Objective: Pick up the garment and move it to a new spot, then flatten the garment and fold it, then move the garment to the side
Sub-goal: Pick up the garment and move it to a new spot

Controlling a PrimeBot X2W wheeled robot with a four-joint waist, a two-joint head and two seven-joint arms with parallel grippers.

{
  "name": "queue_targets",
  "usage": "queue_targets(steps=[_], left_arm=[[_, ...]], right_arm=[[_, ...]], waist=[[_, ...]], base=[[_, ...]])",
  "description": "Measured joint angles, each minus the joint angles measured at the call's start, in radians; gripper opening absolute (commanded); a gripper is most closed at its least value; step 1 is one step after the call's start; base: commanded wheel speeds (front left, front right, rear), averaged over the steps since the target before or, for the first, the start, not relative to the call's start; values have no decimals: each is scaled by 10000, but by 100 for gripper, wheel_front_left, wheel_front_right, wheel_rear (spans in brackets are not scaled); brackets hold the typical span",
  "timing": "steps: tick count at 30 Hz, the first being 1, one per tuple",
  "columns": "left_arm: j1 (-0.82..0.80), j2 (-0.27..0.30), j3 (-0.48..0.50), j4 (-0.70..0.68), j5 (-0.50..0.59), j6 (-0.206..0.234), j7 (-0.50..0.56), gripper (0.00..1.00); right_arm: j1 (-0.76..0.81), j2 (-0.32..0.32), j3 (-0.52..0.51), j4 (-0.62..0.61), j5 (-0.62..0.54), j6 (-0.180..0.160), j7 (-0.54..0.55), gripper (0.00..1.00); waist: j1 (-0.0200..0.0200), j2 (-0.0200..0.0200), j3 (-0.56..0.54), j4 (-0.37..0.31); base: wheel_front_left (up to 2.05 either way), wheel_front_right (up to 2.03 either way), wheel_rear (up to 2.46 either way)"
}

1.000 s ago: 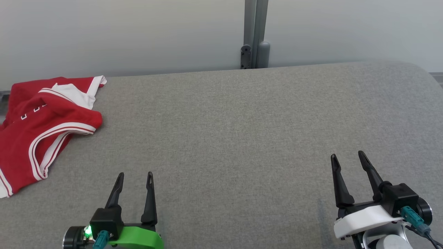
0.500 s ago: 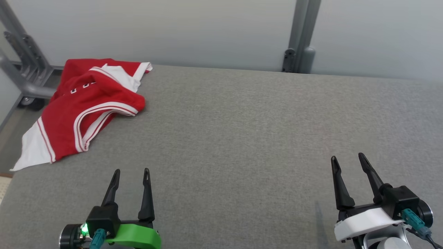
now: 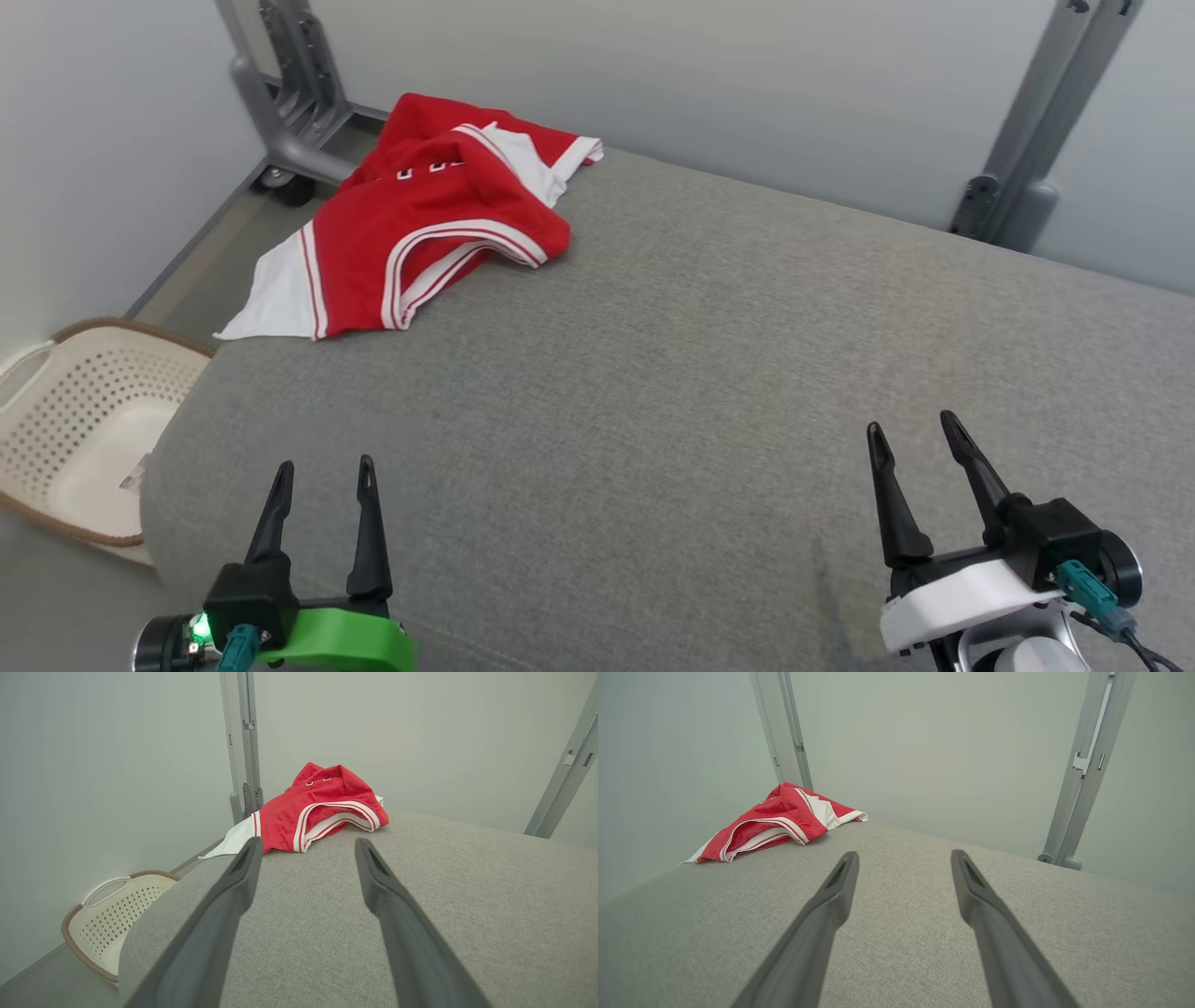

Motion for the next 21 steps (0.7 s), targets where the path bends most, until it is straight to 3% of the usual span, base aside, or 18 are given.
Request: queue_targets(steps=[5, 13, 21], left_arm=[[106, 8, 111, -253, -155, 132, 0, 100], [136, 4, 25, -366, -324, 230, 0, 100], [-1005, 209, 408, -59, 153, -148, 0, 100]], right_arm=[[-310, 13, 263, 75, -125, 0, 0, 100], [-487, 8, 265, 63, -374, 0, 0, 100], [-755, 8, -13, -140, -727, 0, 0, 100]], waist=[[0, 0, 141, 551], [0, 0, 631, 776], [0, 0, 1153, 679]], base=[[0, 0, 0], [0, 0, 0], [0, 0, 0]])
